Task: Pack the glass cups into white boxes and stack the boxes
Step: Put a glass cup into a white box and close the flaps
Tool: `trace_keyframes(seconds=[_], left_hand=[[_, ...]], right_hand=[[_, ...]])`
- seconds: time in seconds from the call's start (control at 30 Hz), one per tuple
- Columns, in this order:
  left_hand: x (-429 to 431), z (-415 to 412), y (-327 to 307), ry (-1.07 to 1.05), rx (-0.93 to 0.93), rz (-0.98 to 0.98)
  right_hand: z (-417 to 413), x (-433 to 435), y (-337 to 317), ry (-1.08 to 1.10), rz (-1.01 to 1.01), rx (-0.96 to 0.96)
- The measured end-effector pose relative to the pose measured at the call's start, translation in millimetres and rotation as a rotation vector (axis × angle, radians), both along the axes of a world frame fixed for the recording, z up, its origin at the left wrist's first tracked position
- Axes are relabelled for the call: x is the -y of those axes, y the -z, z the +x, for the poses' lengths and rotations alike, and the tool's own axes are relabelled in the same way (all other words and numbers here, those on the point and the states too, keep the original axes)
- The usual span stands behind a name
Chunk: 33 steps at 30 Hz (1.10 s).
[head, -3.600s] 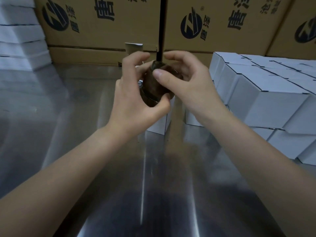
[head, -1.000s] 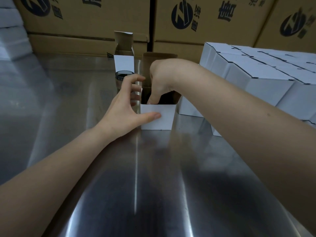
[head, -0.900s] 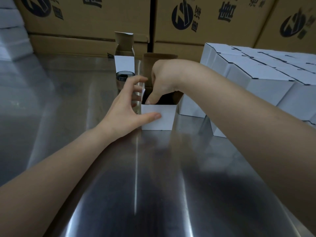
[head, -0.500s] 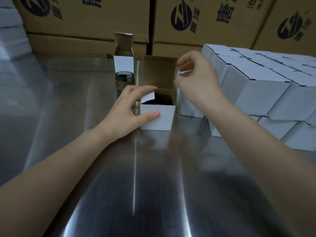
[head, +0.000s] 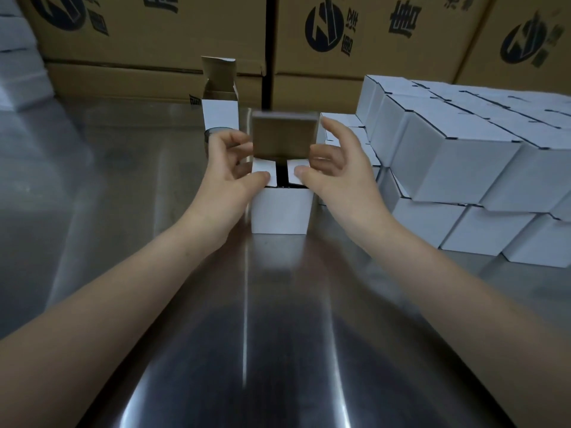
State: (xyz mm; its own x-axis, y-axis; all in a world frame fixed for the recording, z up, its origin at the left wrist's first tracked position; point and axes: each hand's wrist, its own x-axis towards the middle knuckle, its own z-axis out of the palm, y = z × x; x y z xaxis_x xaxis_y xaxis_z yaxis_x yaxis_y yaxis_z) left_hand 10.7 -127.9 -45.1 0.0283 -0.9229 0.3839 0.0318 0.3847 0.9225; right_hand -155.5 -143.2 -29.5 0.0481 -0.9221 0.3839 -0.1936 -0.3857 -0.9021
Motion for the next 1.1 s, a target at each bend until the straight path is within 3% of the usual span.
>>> trace_keyframes(seconds=[0.2,0.47,0.6,0.77,1.1], left_hand=[[-1,1,-1,0.04,0.026,0.009],[-3,1,-2,0.041,-0.024,0.118],[-6,2,-1,0.14,-0.129,0.145],[-2,10,3,0.177,0.045,0.097],[-1,12,6,0.179,0.02,0.022]], right_hand=[[0,-1,9,0.012,-0.129,-0.14],[-11,-4,16,-0.092,-0.054,-0.123],[-15,-5,17,-0.159,-0.054,-0.15],[-17,-4,20,-0.174,-0.077,-0.15],[-14,-4,20,-0.145,-0.091,-0.122]])
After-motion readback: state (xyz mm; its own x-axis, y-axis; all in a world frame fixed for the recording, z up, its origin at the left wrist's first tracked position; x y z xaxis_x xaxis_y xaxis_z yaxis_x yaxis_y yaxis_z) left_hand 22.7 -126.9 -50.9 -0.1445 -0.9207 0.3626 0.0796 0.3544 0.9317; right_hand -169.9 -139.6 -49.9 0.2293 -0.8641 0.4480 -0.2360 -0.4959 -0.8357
